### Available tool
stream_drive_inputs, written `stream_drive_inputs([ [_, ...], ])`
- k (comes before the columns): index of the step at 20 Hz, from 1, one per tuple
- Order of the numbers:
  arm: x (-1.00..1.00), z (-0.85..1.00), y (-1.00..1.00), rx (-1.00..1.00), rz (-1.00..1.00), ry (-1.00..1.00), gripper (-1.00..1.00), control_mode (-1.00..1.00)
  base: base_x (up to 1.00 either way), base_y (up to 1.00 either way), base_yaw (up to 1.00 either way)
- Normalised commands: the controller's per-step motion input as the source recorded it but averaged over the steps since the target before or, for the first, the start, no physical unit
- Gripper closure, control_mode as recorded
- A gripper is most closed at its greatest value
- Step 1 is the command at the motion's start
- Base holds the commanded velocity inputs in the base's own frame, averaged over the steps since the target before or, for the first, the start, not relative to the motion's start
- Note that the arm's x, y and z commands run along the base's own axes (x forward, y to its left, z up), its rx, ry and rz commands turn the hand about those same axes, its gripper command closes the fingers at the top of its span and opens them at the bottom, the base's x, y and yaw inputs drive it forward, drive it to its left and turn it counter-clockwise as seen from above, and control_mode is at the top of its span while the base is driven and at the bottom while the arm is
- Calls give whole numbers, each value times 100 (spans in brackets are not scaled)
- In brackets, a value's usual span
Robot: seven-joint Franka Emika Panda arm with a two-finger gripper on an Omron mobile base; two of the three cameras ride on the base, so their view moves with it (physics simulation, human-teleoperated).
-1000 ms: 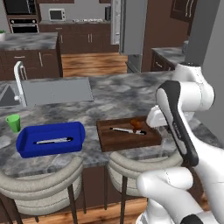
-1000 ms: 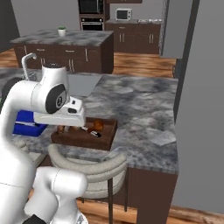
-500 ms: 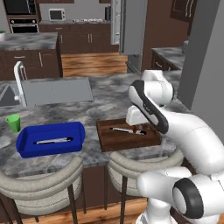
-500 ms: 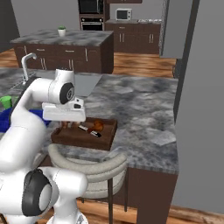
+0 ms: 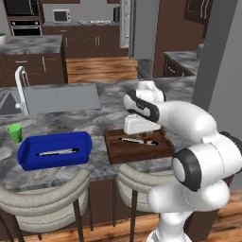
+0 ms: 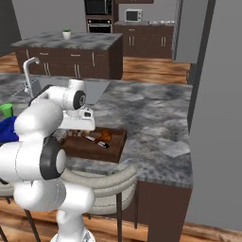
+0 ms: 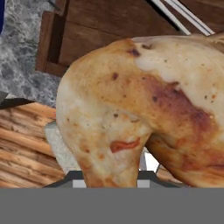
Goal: Gather the broccoli and squash from the fridge and place them on a tray on the dining counter. Then gather the chicken drumsticks from the fridge and place them on the other tray.
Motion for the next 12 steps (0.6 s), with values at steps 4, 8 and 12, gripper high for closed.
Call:
stream_drive_inputs([
  [4, 69, -55, 20, -4, 0, 9, 100, -100, 0, 0, 0],
  [8, 65, -50, 16, -3, 0, 6, 100, -100, 0, 0, 0],
  [12, 61, -50, 16, -3, 0, 6, 100, -100, 0, 0, 0],
])
